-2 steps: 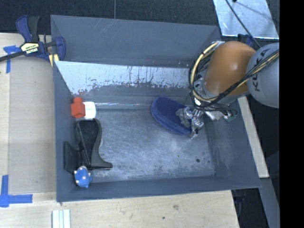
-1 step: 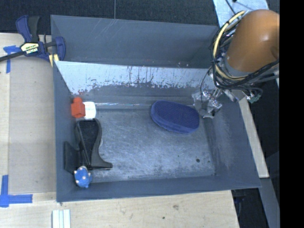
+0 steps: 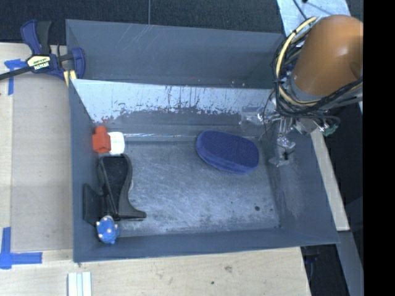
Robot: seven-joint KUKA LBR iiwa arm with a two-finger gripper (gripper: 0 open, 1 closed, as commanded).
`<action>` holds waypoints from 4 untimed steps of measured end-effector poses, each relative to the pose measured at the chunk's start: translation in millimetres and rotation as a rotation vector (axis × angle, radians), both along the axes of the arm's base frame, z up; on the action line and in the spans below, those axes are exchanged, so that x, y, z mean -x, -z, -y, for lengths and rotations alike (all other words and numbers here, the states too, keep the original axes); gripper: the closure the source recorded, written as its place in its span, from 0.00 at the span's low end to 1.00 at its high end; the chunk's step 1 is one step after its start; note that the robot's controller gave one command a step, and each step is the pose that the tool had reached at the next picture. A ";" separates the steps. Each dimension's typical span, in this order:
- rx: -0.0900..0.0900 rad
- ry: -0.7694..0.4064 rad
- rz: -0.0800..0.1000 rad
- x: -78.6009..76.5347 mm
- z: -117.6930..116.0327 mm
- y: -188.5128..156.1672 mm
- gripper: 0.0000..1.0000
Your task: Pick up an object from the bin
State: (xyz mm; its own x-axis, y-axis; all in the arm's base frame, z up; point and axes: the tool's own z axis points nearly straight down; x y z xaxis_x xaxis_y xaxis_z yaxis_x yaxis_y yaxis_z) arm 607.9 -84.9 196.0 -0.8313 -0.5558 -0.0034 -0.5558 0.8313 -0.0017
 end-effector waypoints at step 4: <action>0.000 0.000 0.000 1.3 11.6 -63.9 0.00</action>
Offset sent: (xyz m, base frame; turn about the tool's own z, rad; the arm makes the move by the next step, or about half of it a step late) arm 0.0010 0.0073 -0.1260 0.0601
